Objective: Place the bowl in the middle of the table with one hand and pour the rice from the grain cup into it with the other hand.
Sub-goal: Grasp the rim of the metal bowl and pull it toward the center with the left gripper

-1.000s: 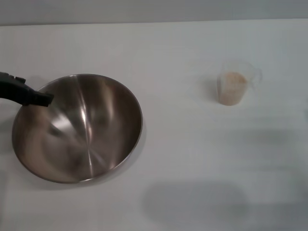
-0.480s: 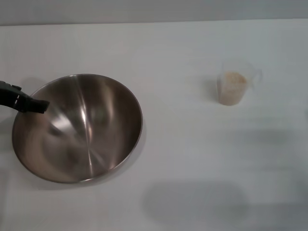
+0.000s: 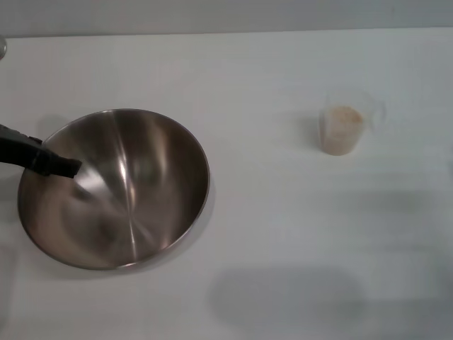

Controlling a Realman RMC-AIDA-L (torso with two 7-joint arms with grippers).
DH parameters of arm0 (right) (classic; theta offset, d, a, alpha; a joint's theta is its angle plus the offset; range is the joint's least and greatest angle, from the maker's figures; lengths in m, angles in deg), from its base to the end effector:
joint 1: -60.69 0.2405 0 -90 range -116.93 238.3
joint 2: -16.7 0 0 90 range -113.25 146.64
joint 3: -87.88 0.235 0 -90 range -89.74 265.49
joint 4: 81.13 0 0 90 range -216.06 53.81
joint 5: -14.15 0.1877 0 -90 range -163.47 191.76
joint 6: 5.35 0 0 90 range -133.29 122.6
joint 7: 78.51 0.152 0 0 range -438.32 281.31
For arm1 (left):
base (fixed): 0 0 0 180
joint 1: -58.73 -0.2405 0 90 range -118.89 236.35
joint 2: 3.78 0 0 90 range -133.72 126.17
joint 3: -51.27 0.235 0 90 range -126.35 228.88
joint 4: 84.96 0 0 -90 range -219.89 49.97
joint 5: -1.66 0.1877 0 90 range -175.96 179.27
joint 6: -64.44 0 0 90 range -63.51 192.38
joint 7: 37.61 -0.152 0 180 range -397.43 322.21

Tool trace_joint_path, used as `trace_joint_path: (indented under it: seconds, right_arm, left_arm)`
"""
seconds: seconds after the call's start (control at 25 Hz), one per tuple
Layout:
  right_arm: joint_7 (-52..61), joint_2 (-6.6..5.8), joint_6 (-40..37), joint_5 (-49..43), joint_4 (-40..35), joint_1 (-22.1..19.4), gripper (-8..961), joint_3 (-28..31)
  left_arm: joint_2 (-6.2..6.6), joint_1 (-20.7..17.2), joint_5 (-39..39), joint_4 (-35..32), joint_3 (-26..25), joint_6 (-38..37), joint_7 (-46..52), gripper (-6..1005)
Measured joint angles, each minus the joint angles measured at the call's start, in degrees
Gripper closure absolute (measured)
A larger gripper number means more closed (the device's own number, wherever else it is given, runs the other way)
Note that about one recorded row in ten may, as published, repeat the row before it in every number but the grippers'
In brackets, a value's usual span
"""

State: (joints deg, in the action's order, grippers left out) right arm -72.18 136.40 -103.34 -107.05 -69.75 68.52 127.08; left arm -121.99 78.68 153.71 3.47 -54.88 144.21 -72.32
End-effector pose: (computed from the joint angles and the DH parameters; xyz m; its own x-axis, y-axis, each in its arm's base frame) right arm 0.3049 0.2124 0.0479 0.6482 0.3645 -0.6685 -0.7183 0.0012 -0.6958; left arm -0.2293 0.3196 0.0566 0.7034 0.7107 0.0096 0.5487 -0.5344 -0.6430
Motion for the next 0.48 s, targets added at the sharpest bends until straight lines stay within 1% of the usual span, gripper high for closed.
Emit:
trace_joint_path:
  seconds: [0.32,0.48]
  right_arm:
    - [0.0,0.00,0.0,0.0,0.0,0.1,269,0.0]
    - [0.0,0.00,0.0,0.0,0.0,0.1,269,0.0]
  left_arm:
    - [-0.14,0.5,2.3,-0.1,1.2,-1.0,1.4,211]
    - [-0.07,0.6,2.3,0.1,1.7,-0.9,1.2,383]
